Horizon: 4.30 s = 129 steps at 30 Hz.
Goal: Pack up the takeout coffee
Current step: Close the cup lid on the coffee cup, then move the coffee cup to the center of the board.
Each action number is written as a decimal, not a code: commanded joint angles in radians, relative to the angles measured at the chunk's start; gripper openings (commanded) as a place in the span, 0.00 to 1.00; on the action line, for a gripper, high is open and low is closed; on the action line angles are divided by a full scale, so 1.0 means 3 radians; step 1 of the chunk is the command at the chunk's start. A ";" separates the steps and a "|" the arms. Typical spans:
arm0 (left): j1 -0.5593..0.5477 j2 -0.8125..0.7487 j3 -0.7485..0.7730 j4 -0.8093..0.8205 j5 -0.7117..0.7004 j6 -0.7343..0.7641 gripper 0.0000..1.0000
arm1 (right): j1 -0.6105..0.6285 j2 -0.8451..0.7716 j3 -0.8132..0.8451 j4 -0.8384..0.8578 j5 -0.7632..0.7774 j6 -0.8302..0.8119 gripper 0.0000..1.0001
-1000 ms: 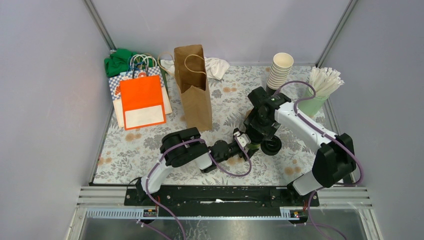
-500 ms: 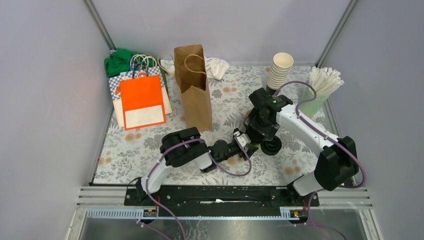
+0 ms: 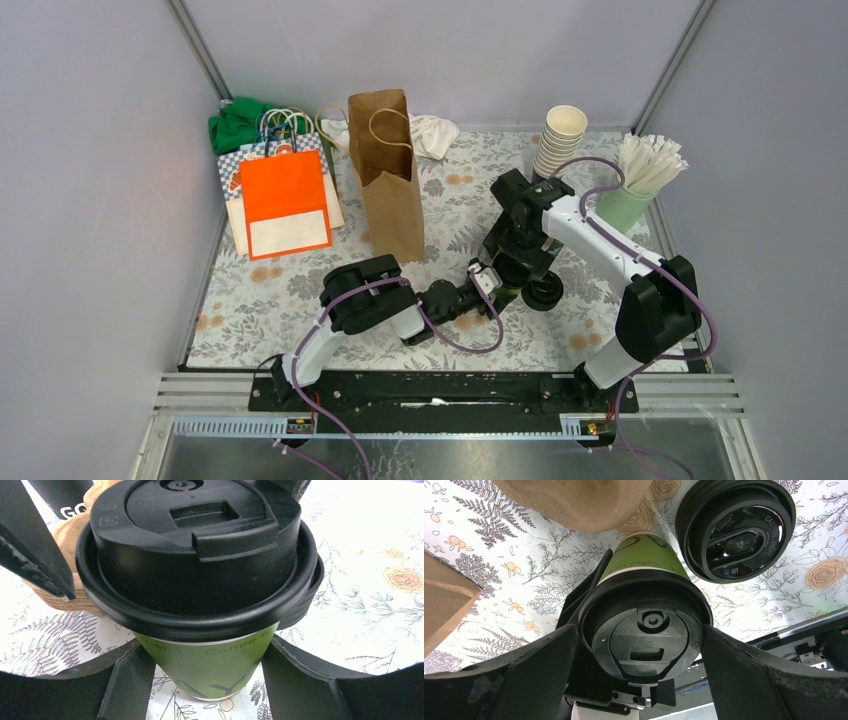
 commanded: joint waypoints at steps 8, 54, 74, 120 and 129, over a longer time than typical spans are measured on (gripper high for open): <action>0.0002 -0.0024 0.0040 0.0045 0.0047 0.0017 0.73 | -0.0003 -0.0014 0.0565 -0.0412 0.0174 -0.0037 1.00; -0.0092 -0.1202 -0.0721 -0.0619 -0.0430 -0.0075 0.99 | -0.0005 -0.0064 -0.0068 0.0102 0.0048 -0.0371 0.86; -0.0083 -0.3222 -0.0558 -0.3866 -0.0975 -0.0647 0.99 | 0.0157 0.0115 0.0312 0.0102 -0.0183 -0.0369 0.79; 0.0246 -0.3814 -0.0077 -0.5181 -0.1319 -0.1229 0.99 | 0.0184 0.0844 0.2084 0.0082 0.0608 -0.1382 1.00; 0.0248 -0.3068 0.0550 -0.4640 -0.0966 -0.1088 0.99 | -0.0599 0.0484 0.2337 -0.0200 0.0819 -0.1461 0.88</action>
